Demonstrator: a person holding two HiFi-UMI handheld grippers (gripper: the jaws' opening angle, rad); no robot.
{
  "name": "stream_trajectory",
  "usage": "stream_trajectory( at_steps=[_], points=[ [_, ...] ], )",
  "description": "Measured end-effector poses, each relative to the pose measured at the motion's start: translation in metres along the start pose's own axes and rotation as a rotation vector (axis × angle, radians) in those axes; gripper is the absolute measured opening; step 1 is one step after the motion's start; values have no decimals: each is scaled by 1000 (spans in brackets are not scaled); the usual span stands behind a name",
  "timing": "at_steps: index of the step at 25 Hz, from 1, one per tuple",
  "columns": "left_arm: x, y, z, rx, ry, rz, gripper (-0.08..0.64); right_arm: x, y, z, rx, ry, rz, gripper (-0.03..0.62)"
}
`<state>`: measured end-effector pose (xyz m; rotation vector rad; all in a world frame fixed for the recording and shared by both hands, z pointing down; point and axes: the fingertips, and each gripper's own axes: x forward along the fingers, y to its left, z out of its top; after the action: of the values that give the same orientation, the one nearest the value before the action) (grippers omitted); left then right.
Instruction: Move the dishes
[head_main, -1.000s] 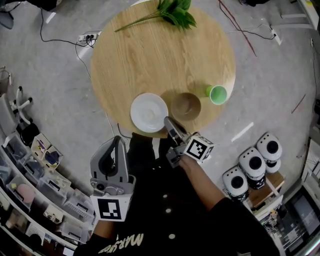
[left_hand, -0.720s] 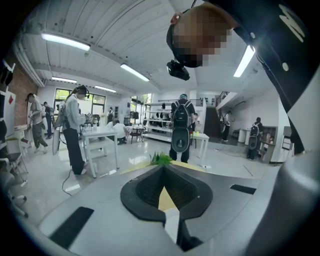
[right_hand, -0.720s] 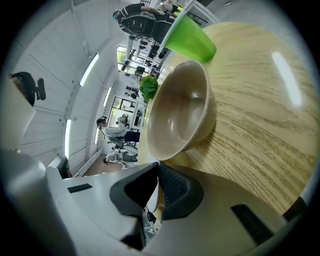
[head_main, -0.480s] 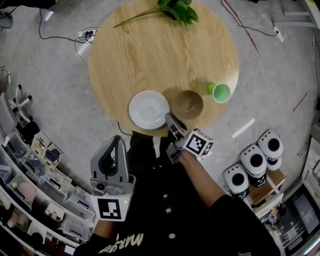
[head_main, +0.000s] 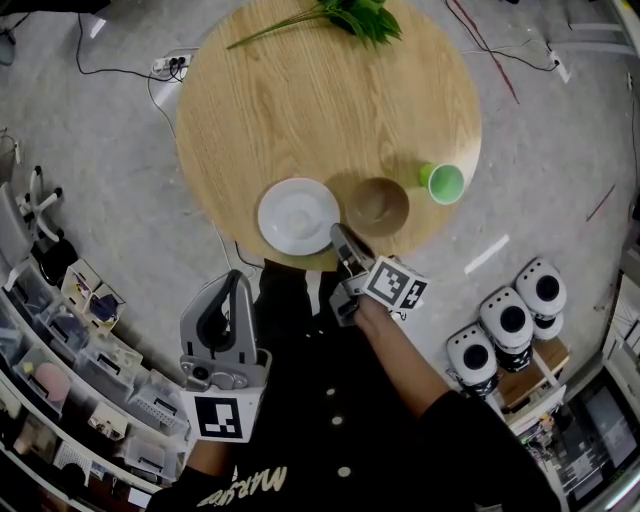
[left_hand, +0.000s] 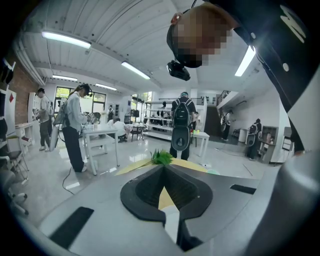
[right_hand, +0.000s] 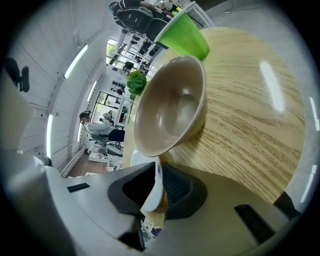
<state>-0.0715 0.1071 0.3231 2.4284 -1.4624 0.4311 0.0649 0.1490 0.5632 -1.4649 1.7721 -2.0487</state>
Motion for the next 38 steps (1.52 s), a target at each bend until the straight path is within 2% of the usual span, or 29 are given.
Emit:
stream_trajectory(
  at_steps=[6, 10, 12, 14, 16, 18, 21, 24, 27, 29, 32, 38],
  points=[
    [-1, 0, -1, 3, -1, -1, 11, -2, 5, -1, 6, 16, -23, 149],
    [-2, -1, 7, 15, -27, -2, 11, -19, 4, -3, -63, 31, -57, 146],
    [-3, 1, 15, 23, -44, 1, 11, -36, 11, -1, -107, 26, -40, 111],
    [-5, 3, 26, 30, -67, 5, 11, -56, 26, 6, -167, -12, -1, 46],
    [-6, 5, 39, 36, -97, 9, 11, -75, 47, 21, -247, -70, 33, -2],
    [-7, 7, 54, 38, -128, 13, 11, -92, 72, 47, -339, -148, 66, -2],
    [-14, 8, 81, 37, -178, 13, 11, -130, 121, 101, -495, -346, 120, -2],
    [-22, 7, 108, 73, -241, 2, 11, -168, 168, 145, -694, -498, 96, -2],
    [-29, 5, 131, 93, -284, -8, 11, -196, 214, 171, -900, -587, 60, -2],
    [-35, 4, 144, 103, -309, -8, 11, -217, 242, 181, -1002, -646, 52, -2],
    [-41, 4, 164, 108, -350, -3, 11, -246, 277, 186, -1077, -726, 70, -2],
    [-54, 4, 198, 122, -421, 29, 11, -293, 313, 180, -1070, -866, 141, -2]
  ],
)
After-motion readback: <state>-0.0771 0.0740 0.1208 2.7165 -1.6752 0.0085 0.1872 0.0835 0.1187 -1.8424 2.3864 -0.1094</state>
